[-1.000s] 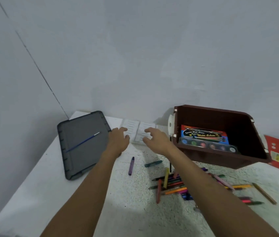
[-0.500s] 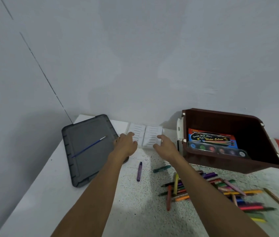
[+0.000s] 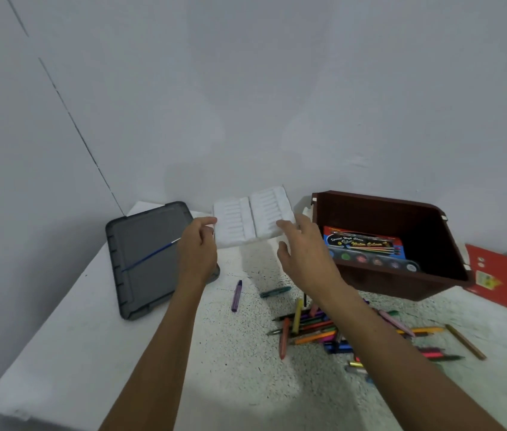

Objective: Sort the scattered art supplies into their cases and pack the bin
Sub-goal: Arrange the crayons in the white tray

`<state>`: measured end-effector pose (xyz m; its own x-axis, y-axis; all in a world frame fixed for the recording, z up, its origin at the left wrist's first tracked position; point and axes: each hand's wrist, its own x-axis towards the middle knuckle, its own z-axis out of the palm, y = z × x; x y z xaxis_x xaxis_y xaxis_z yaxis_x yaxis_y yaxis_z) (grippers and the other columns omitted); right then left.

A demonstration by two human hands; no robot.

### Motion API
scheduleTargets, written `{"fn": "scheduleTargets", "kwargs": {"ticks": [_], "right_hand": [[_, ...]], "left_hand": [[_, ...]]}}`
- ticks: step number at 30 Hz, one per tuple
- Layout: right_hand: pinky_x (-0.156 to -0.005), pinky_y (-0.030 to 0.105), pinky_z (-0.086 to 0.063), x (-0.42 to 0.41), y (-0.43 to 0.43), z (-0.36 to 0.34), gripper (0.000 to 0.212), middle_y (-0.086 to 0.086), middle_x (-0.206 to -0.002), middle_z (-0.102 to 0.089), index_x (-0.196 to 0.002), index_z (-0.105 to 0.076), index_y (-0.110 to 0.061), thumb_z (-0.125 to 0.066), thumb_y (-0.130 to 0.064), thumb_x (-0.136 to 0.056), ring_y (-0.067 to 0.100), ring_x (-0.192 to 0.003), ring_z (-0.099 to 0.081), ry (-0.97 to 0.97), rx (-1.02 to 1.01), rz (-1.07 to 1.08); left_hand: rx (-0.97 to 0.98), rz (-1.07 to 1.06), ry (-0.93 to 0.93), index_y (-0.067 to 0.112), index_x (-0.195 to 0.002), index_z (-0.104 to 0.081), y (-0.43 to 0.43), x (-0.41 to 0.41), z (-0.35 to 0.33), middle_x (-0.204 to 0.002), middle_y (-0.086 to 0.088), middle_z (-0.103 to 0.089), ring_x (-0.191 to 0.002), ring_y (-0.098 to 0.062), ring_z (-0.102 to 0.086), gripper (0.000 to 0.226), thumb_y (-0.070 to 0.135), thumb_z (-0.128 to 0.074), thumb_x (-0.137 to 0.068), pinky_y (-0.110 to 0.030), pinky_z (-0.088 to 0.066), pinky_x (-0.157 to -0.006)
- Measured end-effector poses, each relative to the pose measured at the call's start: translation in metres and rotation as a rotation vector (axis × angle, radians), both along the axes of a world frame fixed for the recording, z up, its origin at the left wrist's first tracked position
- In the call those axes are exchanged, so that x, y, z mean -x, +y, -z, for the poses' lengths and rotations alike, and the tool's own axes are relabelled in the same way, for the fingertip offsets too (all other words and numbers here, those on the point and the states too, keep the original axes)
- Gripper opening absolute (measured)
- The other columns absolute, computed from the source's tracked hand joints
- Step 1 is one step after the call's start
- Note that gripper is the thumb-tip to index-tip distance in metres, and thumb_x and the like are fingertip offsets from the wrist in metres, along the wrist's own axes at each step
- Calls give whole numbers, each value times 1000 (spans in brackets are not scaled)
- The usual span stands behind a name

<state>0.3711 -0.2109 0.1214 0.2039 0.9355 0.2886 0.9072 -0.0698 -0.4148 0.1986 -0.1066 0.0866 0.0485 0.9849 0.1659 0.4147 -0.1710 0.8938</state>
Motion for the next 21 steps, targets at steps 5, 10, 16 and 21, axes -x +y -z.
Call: {"fn": "scheduleTargets", "kwargs": {"ticks": [5,10,16,21], "right_hand": [[-75,43,-55,-18,-42,-3,28,21,-129,-49,-120,-55,-10,-59,-4,-93,31,-106,-49,-146,-163,42],[-79,40,-51,-49,-91,-7,17,11,-113,-57,-113,-61,-9,-58,-12,-96,27,-102,-54,13,-330,17],[-75,13,-51,-85,-157,-8,20,-17,-103,-64,-114,-64,-26,-62,-18,-96,3,-93,-63,413,-320,69],[-70,13,-52,-111,-207,1,17,-18,-103,-66,-112,-63,-29,-60,-23,-97,0,-92,-64,609,-171,94]], "left_hand": [[-50,-46,-187,22,-103,-68,-50,-18,-35,-78,5,-57,-49,-2,-43,29,11,-41,-101,-12,-34,-48],[77,40,-452,16,-91,-71,-91,-38,-62,-92,0,-68,-74,-13,-59,32,1,-43,-97,-32,-52,-76],[46,160,-418,24,-105,-66,-132,-65,-72,-103,7,-64,-85,-6,-59,24,6,-50,-98,-25,-51,-78],[186,307,-311,27,-129,-51,-165,-94,-44,-125,5,-61,-111,-10,-60,34,16,-57,-98,-32,-50,-89]]}}
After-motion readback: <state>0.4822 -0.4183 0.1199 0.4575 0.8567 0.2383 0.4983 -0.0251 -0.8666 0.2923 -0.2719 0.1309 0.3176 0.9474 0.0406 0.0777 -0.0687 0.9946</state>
